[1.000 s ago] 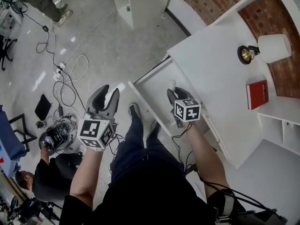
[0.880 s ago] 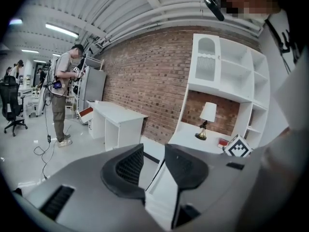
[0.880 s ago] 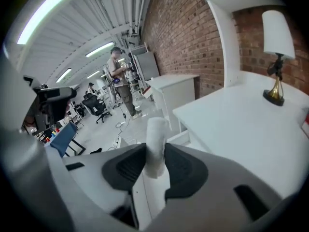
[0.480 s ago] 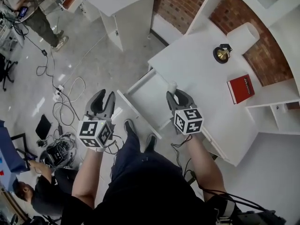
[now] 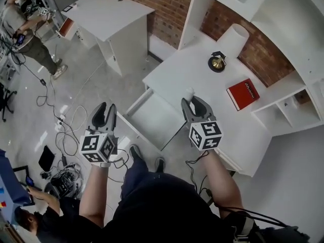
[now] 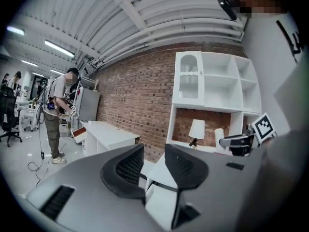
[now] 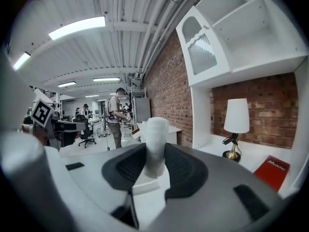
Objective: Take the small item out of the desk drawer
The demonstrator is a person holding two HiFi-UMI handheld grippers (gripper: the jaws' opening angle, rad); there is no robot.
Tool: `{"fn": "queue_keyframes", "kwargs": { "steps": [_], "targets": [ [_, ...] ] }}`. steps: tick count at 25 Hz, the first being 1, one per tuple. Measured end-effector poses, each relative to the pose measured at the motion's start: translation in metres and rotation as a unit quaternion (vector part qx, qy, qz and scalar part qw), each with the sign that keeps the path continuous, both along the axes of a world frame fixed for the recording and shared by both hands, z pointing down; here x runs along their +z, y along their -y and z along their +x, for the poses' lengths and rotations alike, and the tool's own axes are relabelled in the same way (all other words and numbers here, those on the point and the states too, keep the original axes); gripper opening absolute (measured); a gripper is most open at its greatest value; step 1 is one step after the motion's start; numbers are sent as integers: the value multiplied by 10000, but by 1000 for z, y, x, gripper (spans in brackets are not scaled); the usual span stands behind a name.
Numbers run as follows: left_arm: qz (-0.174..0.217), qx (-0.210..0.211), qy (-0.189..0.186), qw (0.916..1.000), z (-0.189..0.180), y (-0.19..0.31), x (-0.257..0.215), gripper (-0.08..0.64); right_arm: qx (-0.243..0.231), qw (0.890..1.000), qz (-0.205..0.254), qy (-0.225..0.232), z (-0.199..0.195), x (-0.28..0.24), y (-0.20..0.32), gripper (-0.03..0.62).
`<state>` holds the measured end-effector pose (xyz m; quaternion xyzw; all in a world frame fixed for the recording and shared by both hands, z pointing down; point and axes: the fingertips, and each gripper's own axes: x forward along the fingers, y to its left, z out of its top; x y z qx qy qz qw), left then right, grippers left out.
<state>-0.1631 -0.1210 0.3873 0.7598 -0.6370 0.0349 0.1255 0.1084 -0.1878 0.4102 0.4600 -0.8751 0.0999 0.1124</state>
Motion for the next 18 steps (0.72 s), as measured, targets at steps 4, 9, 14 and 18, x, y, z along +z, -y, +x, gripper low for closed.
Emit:
{"fn": "queue_keyframes", "kwargs": {
  "steps": [4,9,14,18],
  "targets": [
    [197,78,-10,9998,17,9,-17,133,203,9994,253,-106,29,-17,1,123],
    [192,313,-28,9993,38,21,-18,133,588,9977,295,-139,66,-22,0,123],
    [69,727,-19,9973,67,47,-7,133,1015,9945,202,-182,100,-12,9,123],
    [-132,1049,-19,9944,83,67,7,133,1443,9894,-95,-150,127,9,13,123]
  ]
}}
